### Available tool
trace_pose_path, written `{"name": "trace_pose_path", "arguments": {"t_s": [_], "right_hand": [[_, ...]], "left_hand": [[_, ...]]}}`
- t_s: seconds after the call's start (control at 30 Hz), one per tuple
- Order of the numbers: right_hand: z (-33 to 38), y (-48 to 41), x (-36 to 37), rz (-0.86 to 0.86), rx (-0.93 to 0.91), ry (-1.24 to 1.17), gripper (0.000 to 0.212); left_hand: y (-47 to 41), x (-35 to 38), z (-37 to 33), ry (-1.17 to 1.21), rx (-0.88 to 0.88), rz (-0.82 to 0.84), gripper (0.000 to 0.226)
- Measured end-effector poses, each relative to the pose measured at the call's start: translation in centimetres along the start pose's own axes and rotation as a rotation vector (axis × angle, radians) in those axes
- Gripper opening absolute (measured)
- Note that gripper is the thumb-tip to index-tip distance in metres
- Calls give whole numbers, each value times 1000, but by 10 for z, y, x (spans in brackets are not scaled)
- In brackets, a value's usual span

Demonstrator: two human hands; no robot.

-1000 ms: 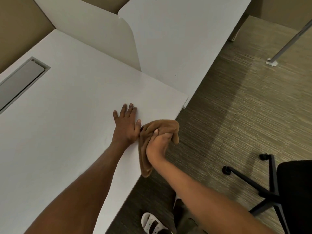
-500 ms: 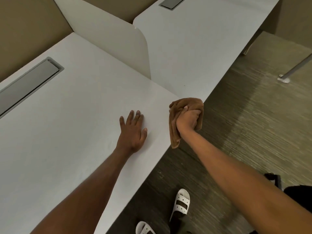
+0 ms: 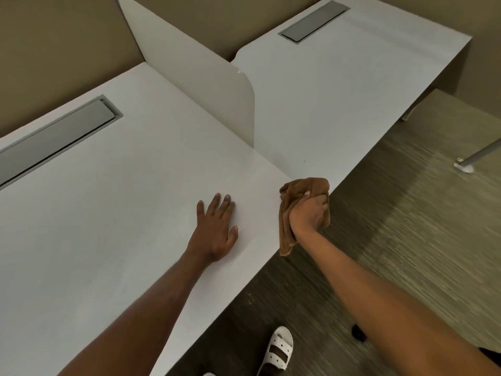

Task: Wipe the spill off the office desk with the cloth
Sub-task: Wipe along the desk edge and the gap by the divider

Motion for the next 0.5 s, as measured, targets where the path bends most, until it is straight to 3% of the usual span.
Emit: {"name": "trace_pose_path", "arguments": {"t_s": [0.5], "right_hand": [[3, 16, -21, -184, -63, -231, 31]], "left_hand": [[-2, -1, 1, -6, -6, -17, 71]]}}
Point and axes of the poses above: each hand's wrist, its own y-axis away from the middle knuckle, its own x-axis out of the palm, z = x × y, the point moved 9 cm from there along -y, towards the middle knuckle, and after that the axes turned 9 degrees about y, right-handed, at the moved point
